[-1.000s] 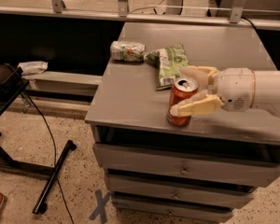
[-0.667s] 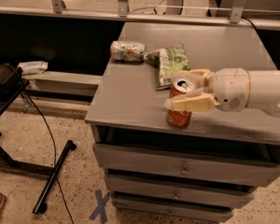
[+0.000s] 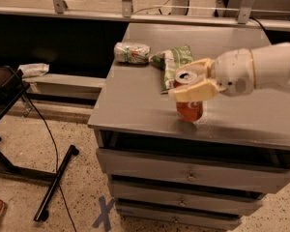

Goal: Knock coke can over

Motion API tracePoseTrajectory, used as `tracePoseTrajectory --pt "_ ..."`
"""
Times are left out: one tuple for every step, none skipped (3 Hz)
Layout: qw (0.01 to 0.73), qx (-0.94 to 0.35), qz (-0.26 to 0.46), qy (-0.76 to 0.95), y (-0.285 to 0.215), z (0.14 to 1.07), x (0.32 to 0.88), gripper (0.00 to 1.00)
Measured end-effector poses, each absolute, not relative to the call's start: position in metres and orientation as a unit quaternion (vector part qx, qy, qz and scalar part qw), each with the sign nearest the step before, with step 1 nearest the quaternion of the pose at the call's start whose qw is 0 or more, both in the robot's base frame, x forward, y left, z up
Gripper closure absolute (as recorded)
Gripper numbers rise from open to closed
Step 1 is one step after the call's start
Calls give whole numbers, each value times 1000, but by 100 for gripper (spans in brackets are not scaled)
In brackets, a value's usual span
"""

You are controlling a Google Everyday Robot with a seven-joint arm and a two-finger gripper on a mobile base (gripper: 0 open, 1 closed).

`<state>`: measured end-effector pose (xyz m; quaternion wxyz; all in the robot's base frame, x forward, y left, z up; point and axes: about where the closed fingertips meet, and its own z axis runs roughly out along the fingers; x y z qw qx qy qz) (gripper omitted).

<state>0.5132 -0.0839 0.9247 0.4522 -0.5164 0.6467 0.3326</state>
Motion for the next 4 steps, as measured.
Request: tracePoseTrajectory --pt "400 -547 244 694 -90 961 527 100" --pt "309 -571 153 745 -79 984 518 100" --pt "196 -622 113 750 -40 947 498 100" --pt "74 -688 51 720 -7 894 492 100"
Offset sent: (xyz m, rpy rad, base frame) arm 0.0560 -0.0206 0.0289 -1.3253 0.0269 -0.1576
